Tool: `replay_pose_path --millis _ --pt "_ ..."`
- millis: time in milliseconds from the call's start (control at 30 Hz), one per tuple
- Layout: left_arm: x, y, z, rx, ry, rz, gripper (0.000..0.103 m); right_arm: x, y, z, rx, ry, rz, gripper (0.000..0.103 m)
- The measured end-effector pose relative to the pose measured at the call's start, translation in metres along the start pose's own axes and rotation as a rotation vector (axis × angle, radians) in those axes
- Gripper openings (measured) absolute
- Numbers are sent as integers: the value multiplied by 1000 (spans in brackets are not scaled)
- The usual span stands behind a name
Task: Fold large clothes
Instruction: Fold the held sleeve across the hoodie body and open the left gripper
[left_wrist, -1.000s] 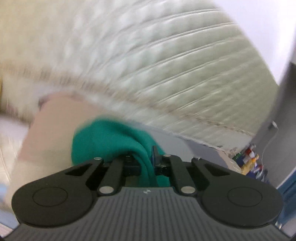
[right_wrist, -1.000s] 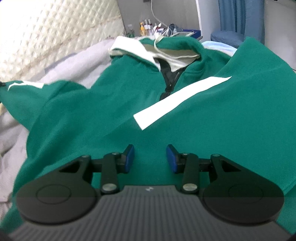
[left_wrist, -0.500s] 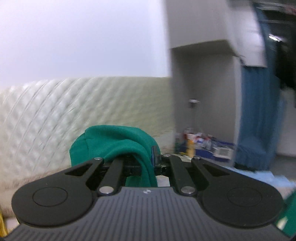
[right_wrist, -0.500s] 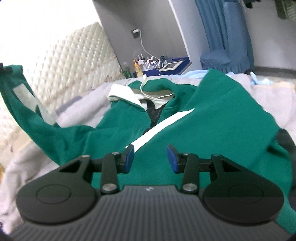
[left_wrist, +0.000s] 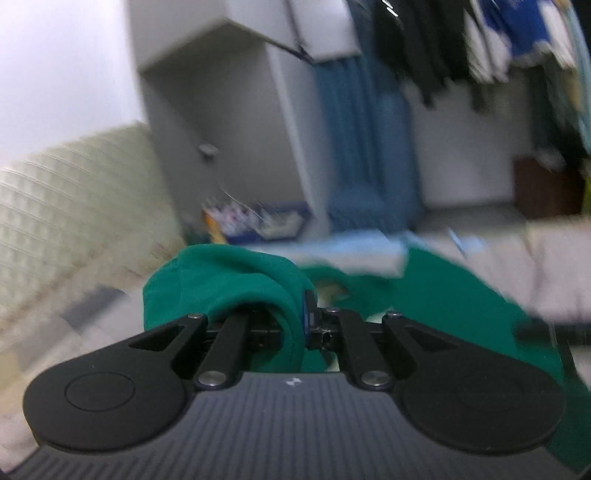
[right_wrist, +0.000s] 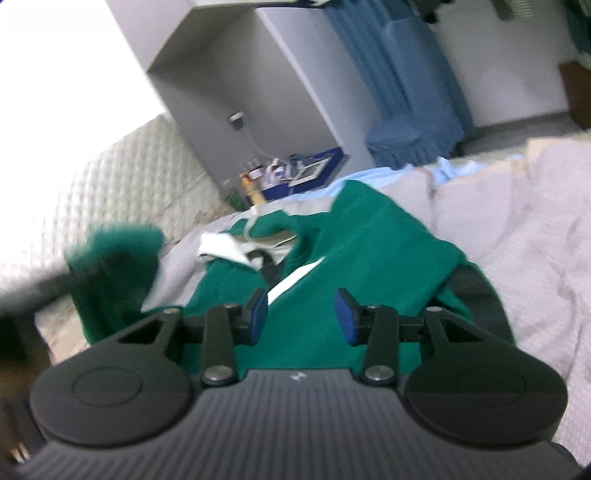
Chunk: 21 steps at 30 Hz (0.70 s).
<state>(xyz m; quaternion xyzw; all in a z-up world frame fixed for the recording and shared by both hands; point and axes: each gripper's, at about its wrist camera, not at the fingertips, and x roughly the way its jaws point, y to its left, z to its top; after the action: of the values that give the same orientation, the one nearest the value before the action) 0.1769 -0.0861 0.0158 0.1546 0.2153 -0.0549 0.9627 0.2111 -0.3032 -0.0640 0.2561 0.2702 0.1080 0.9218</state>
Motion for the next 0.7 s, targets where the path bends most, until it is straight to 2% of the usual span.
replay_pose_path --millis 100,233,367,400,467,500,533,600,700 --pt "18 -34 -35 8 76 -59 10 2 -11 1 39 3 -3 44" --pt "33 -57 -77 -52 148 -107 10 7 -15 -2 49 12 -2 44" --pt "33 -44 -95 -138 171 -158 11 12 -14 -5 33 25 -3 44" --pt "30 -37 -96 -157 176 -167 15 10 -15 -5 31 30 -1 44" --pt "22 -26 -98 -202 197 -215 36 13 -13 -7 20 36 1 44" --pt "18 -19 -95 -225 200 -235 58 12 -12 -8 13 37 1 44" --pt "14 -13 -89 -240 190 -241 67 13 -10 -8 6 39 1 44" --pt "-6 -2 -87 -265 158 -247 74 15 -5 -11 -10 45 5 44" --pt "-39 20 -90 -359 99 -209 84 18 6 -14 -53 51 13 44"
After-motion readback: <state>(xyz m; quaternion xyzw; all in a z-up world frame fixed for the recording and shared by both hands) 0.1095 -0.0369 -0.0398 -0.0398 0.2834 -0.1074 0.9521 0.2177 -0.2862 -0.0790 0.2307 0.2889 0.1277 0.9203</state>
